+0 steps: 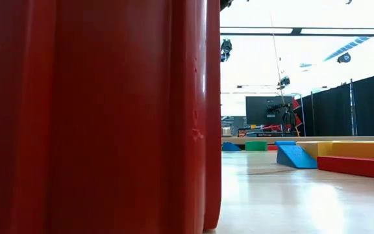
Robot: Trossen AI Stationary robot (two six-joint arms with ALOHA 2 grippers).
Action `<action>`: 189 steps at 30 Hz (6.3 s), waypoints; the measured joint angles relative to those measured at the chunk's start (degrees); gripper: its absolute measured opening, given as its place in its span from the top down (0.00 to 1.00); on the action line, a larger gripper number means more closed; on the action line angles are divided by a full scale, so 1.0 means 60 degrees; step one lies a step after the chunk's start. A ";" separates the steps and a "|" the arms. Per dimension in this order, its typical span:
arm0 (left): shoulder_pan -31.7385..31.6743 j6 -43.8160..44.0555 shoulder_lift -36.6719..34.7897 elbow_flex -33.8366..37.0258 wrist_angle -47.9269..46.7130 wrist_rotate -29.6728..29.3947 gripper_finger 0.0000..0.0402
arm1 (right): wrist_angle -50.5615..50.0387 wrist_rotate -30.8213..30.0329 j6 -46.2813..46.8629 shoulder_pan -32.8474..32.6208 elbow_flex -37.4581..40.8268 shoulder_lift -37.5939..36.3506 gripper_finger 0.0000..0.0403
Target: Sort blocks
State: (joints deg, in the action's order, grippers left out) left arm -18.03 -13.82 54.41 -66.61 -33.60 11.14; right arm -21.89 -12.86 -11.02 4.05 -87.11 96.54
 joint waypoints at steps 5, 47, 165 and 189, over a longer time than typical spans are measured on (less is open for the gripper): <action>-0.0002 0.0024 -0.0277 0.0000 0.0003 0.0000 0.68 | 0.0052 -0.0022 0.0267 0.0112 -0.0063 -0.0095 0.62; 0.0001 -0.0067 -0.0465 0.0000 -0.0146 0.0000 0.68 | -0.4487 0.0200 0.3093 0.0873 0.3111 -0.2719 0.48; -0.0002 0.0181 -0.0385 0.0000 0.0160 0.0000 0.72 | 0.0059 -0.1531 0.9179 -0.3103 0.7897 -0.2806 0.56; 0.0002 0.0145 -0.0404 0.0000 0.0093 0.0004 0.70 | 0.0115 -0.1104 1.4010 -0.3107 0.7886 -0.2648 0.56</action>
State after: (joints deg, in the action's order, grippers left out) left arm -18.02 -12.94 51.99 -66.61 -33.05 11.16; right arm -21.20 -19.48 73.04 -14.59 -39.79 80.65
